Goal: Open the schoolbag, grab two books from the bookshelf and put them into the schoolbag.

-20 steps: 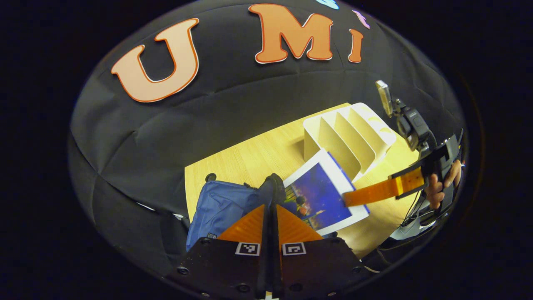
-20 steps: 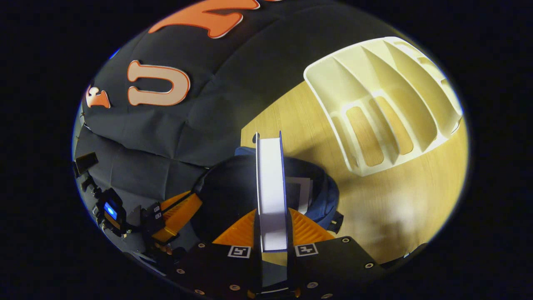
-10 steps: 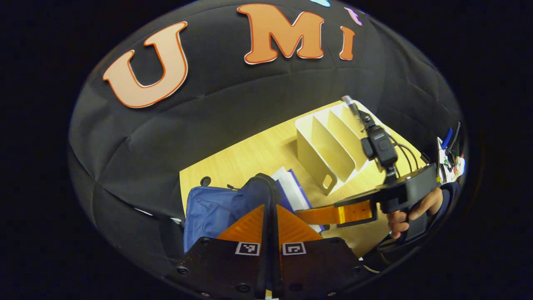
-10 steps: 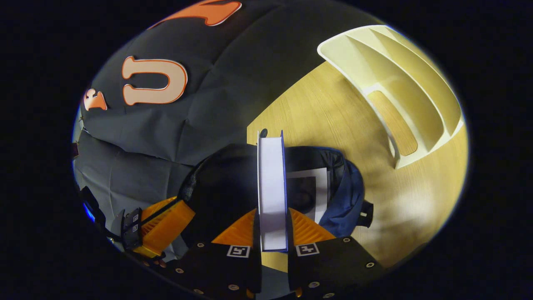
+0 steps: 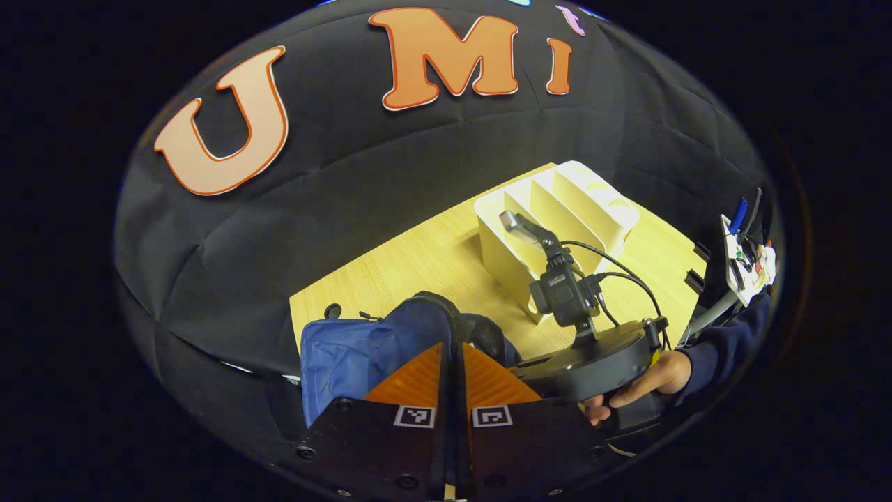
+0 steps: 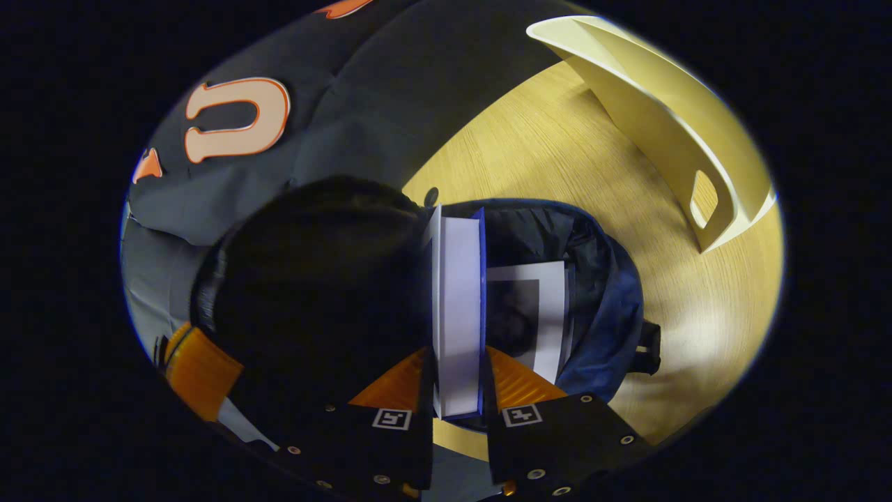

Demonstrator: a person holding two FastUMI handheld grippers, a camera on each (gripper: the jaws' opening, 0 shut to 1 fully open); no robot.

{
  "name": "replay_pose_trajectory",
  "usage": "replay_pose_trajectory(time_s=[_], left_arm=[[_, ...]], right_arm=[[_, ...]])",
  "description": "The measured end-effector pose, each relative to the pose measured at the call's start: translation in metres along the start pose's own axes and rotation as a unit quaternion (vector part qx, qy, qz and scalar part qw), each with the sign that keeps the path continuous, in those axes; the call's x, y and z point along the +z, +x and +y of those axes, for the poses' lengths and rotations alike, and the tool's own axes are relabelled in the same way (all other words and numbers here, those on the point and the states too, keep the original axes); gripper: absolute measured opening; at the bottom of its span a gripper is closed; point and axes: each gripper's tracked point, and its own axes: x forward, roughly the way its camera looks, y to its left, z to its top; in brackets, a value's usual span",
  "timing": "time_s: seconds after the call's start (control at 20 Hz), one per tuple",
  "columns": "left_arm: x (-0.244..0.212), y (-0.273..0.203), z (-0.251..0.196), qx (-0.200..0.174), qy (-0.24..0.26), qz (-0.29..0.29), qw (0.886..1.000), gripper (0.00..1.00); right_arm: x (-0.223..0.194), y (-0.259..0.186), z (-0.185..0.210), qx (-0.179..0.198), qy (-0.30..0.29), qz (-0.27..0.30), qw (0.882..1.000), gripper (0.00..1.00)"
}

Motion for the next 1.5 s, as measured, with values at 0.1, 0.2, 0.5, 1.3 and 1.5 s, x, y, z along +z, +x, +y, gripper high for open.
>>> replay_pose_trajectory(time_s=[0.1,0.2,0.5,1.3,1.5], left_arm=[[-0.004,0.002,0.005,0.006,-0.007,0.002,1.000,0.05],[-0.008,0.002,0.010,0.013,-0.017,0.005,1.000,0.05],[-0.008,0.009,0.006,0.016,-0.033,0.002,0.999,0.06],[-0.066,0.042,-0.045,0.008,-0.059,0.058,0.997,0.09],[-0.087,0.042,-0.054,0.008,-0.049,0.084,0.995,0.09]], right_arm=[[0.000,-0.004,-0.011,-0.031,-0.019,-0.004,0.999,0.41],[0.006,-0.013,-0.011,-0.044,-0.050,-0.009,0.998,0.50],[0.046,-0.060,-0.008,-0.079,-0.136,-0.069,0.985,0.85],[0.172,-0.261,-0.105,-0.184,-0.158,-0.242,0.939,0.96],[0.172,-0.273,-0.120,-0.188,-0.160,-0.239,0.939,0.96]])
